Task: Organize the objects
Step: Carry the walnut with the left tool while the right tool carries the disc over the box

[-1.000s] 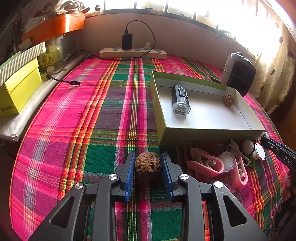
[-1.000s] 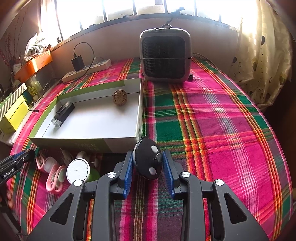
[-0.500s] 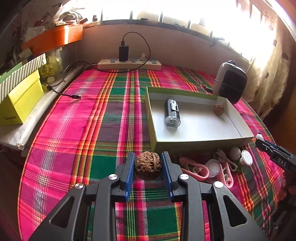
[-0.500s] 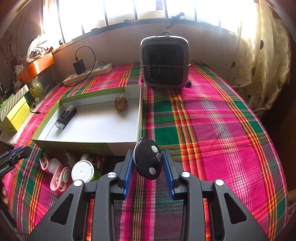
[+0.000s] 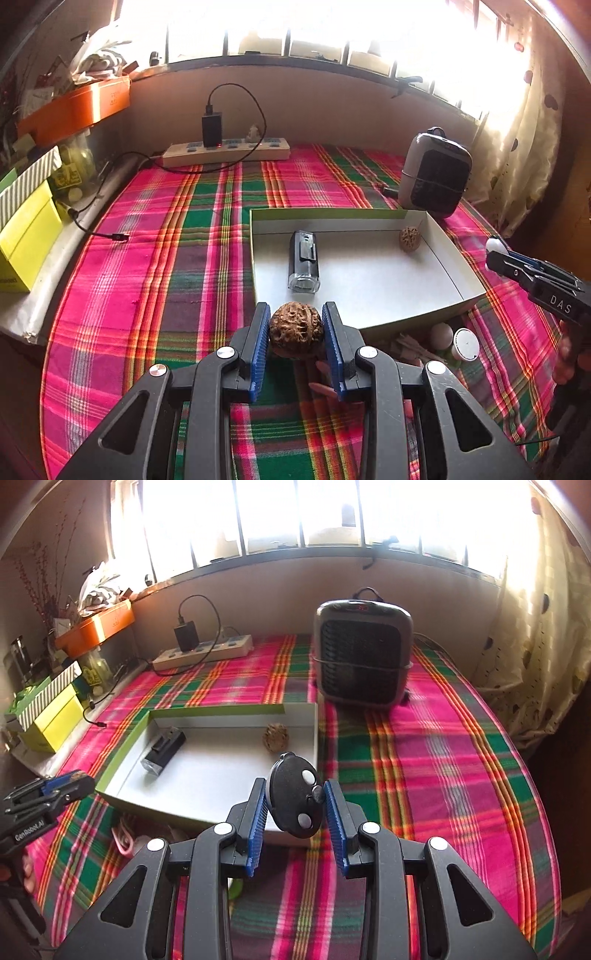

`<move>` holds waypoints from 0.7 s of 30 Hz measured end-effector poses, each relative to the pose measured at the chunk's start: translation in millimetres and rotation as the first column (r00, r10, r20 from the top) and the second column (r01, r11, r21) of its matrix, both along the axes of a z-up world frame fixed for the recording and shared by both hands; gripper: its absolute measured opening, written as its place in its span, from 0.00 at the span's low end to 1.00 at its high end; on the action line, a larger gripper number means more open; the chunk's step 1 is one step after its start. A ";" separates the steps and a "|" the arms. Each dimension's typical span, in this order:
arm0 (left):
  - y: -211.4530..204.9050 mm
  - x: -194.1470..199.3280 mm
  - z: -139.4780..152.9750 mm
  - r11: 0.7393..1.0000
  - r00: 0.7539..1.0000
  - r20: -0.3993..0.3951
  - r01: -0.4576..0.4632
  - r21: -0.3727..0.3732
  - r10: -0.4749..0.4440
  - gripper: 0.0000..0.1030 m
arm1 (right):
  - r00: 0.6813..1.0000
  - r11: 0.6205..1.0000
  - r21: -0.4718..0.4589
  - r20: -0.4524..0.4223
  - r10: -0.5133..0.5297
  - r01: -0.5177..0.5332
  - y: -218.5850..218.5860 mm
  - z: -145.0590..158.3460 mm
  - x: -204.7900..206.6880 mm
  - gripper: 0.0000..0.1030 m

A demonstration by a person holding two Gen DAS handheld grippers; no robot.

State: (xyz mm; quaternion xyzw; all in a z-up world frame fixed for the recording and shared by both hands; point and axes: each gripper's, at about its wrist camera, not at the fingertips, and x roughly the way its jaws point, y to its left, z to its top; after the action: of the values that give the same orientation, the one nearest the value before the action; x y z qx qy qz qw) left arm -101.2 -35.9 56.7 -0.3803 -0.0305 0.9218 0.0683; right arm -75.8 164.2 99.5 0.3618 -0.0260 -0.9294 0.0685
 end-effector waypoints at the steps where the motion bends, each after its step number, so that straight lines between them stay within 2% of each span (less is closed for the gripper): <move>1: 2.4 -3.8 0.1 1.000 1.000 -0.001 0.006 -0.001 -0.006 0.26 | 1.000 1.000 -0.003 0.002 0.008 -0.008 -1.1 0.8 -3.6 0.31; 10: 17.5 -28.2 -6.7 0.999 0.999 0.018 0.038 0.003 -0.038 0.26 | 0.995 0.995 -0.003 0.018 0.102 -0.102 -21.1 0.1 -51.2 0.31; 21: 27.2 -44.1 -20.0 0.999 0.997 0.054 0.048 -0.011 -0.047 0.26 | 0.974 0.980 0.013 0.116 0.194 -0.197 -51.3 -23.1 -94.7 0.31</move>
State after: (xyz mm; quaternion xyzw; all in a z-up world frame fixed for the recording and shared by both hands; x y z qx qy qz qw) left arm -145.4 -8.7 36.7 -0.4061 -0.0179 0.9095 0.0870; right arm -170.5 112.9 76.4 0.4159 0.0174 -0.8962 0.1537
